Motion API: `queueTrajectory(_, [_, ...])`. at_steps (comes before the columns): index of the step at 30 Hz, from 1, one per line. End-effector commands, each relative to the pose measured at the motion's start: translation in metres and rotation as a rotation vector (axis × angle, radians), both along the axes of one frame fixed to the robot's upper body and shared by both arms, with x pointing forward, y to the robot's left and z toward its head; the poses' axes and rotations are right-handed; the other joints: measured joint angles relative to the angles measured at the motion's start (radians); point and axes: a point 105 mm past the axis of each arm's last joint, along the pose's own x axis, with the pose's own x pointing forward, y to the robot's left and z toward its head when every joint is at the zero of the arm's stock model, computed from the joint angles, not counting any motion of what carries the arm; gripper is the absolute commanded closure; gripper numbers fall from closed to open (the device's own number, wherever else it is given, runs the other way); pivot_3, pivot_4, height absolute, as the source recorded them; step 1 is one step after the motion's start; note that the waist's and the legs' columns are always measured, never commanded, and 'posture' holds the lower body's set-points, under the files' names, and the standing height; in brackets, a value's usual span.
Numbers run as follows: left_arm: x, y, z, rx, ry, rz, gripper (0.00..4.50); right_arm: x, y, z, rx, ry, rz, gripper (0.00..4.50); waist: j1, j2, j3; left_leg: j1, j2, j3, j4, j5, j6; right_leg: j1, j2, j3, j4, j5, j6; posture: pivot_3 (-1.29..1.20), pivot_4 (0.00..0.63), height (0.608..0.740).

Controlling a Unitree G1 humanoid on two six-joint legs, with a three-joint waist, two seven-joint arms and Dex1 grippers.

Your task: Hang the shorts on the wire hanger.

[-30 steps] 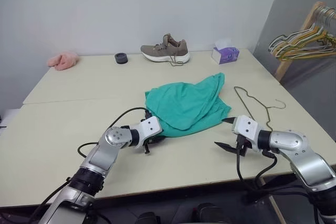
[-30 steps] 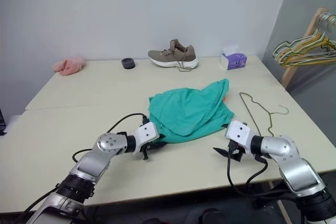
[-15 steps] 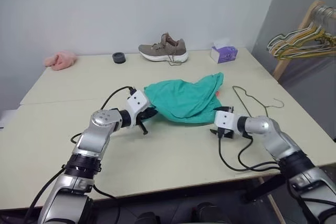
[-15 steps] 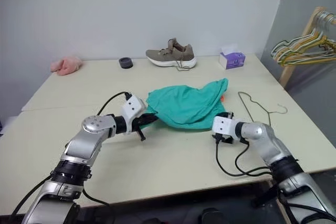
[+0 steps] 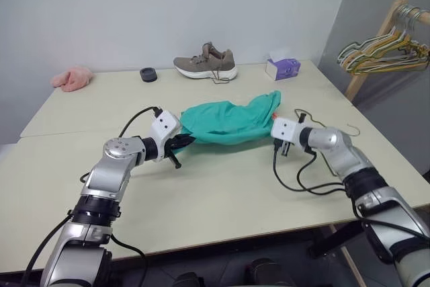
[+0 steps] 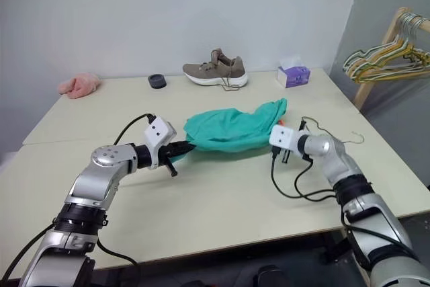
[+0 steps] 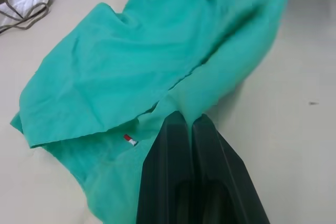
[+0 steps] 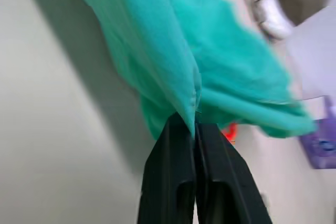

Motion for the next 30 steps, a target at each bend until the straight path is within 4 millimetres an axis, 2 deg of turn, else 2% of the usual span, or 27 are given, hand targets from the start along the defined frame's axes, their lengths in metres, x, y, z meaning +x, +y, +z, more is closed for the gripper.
queueTrajectory(1, [0.041,0.008,0.052,0.047,-0.192,0.071,4.50,0.022,0.010,0.067,0.049,-0.094,0.021,4.48,0.000,0.000,0.001,-0.001,0.000,-0.001,-0.001,0.001,0.001,-0.001,0.001,0.000,-0.001,0.001,0.001,-0.09,0.000,0.740])
queueTrajectory(3, [0.072,0.019,0.104,0.041,-0.345,0.217,4.50,0.035,0.018,0.110,0.041,-0.189,-0.006,4.48,0.000,-0.001,0.002,-0.001,0.000,-0.002,0.000,0.001,0.001,-0.001,0.000,-0.001,-0.001,0.002,0.000,-0.10,0.000,0.740])
queueTrajectory(4, [0.081,0.024,0.134,0.040,-0.432,0.286,4.50,0.040,0.020,0.133,0.038,-0.257,-0.024,4.48,-0.001,-0.001,0.003,-0.002,0.000,-0.002,0.000,0.001,0.001,-0.002,0.000,-0.002,0.000,0.003,-0.002,-0.10,0.000,0.740])
queueTrajectory(5, [0.085,0.030,0.167,0.041,-0.536,0.350,4.50,0.042,0.023,0.159,0.040,-0.350,-0.043,4.48,-0.002,-0.001,0.003,-0.005,0.000,-0.003,0.000,0.001,0.001,-0.005,0.000,-0.001,-0.001,0.004,-0.003,-0.10,0.000,0.740])
queueTrajectory(7, [0.079,0.036,0.227,0.099,-0.750,0.404,4.50,0.040,0.028,0.207,0.056,-0.528,-0.053,4.48,-0.003,-0.001,0.002,-0.014,0.000,-0.003,0.000,0.001,0.001,-0.015,-0.006,-0.002,0.001,0.004,-0.003,-0.10,0.000,0.740])
queueTrajectory(9, [0.069,0.034,0.259,0.191,-0.897,0.372,4.50,0.033,0.031,0.235,0.068,-0.650,-0.036,4.48,-0.006,0.002,-0.001,-0.025,-0.001,0.000,-0.002,0.000,-0.001,-0.026,-0.008,0.000,0.000,0.003,-0.002,-0.10,0.000,0.740])
queueTrajectory(11, [0.058,0.029,0.269,0.341,-0.990,0.274,4.50,0.026,0.030,0.246,0.054,-0.737,0.008,4.48,-0.006,0.006,-0.003,-0.034,-0.001,0.001,-0.003,0.001,-0.007,-0.035,-0.009,0.002,0.001,0.001,-0.001,-0.10,0.000,0.740])
queueTrajectory(13, [0.054,0.030,0.251,0.434,-0.948,0.171,4.50,0.023,0.029,0.230,0.043,-0.732,0.067,4.48,-0.004,0.006,-0.003,-0.035,-0.001,0.001,-0.004,0.000,-0.009,-0.035,-0.010,0.004,0.000,0.000,0.000,-0.10,0.000,0.740])
queueTrajectory(15, [0.049,0.037,0.210,0.500,-0.812,0.065,4.50,0.020,0.029,0.196,0.009,-0.694,0.144,4.48,-0.005,0.007,-0.004,-0.035,-0.002,0.001,-0.004,-0.001,-0.010,-0.035,-0.011,0.003,-0.001,0.000,0.001,-0.09,0.000,0.740])
queueTrajectory(17, [0.038,0.050,0.165,0.515,-0.649,0.004,4.50,0.013,0.033,0.153,-0.023,-0.642,0.233,4.48,-0.009,0.006,-0.004,-0.035,-0.003,0.002,-0.001,-0.001,-0.010,-0.034,-0.011,0.004,-0.001,0.000,0.001,-0.09,0.000,0.740])
queueTrajectory(20, [-0.001,0.064,0.089,0.434,-0.297,-0.073,4.50,-0.009,0.043,0.084,-0.046,-0.522,0.366,4.48,-0.025,0.006,-0.004,-0.035,-0.003,0.000,0.002,0.000,-0.008,-0.034,-0.011,0.004,0.003,0.000,0.001,-0.07,0.000,0.740])
queueTrajectory(22, [-0.033,0.069,0.055,0.391,-0.105,-0.122,4.50,-0.026,0.051,0.060,-0.036,-0.472,0.435,4.48,-0.031,0.007,-0.003,-0.035,-0.003,-0.002,0.004,0.000,-0.008,-0.034,-0.010,0.003,0.008,0.000,0.001,-0.07,0.000,0.740])
queueTrajectory(25, [-0.084,0.083,0.021,0.366,0.162,-0.180,4.50,-0.059,0.062,0.029,-0.036,-0.356,0.553,4.48,-0.045,0.007,-0.002,-0.035,-0.001,-0.006,0.010,-0.002,-0.006,-0.035,-0.008,0.001,0.017,-0.002,-0.002,-0.06,0.000,0.740])
queueTrajectory(27, [-0.111,0.088,0.009,0.352,0.297,-0.208,4.50,-0.087,0.063,0.002,-0.066,-0.201,0.645,4.48,-0.043,0.006,-0.002,-0.033,0.000,-0.009,0.014,-0.002,-0.005,-0.033,-0.006,-0.002,0.020,-0.002,-0.003,-0.06,0.000,0.740])
queueTrajectory(29, [-0.131,0.090,0.000,0.341,0.393,-0.236,4.50,-0.115,0.057,-0.020,-0.108,-0.035,0.714,4.48,-0.025,0.007,-0.001,-0.026,0.000,-0.012,0.014,-0.002,-0.004,-0.025,-0.005,-0.005,0.021,-0.002,-0.004,-0.06,0.000,0.740])
queueTrajectory(30, [-0.140,0.090,-0.003,0.335,0.432,-0.253,4.50,-0.127,0.052,-0.030,-0.130,0.042,0.734,4.48,-0.017,0.007,0.000,-0.016,0.000,-0.012,0.014,-0.002,-0.004,-0.015,-0.005,-0.006,0.018,-0.006,-0.001,-0.06,0.000,0.740])
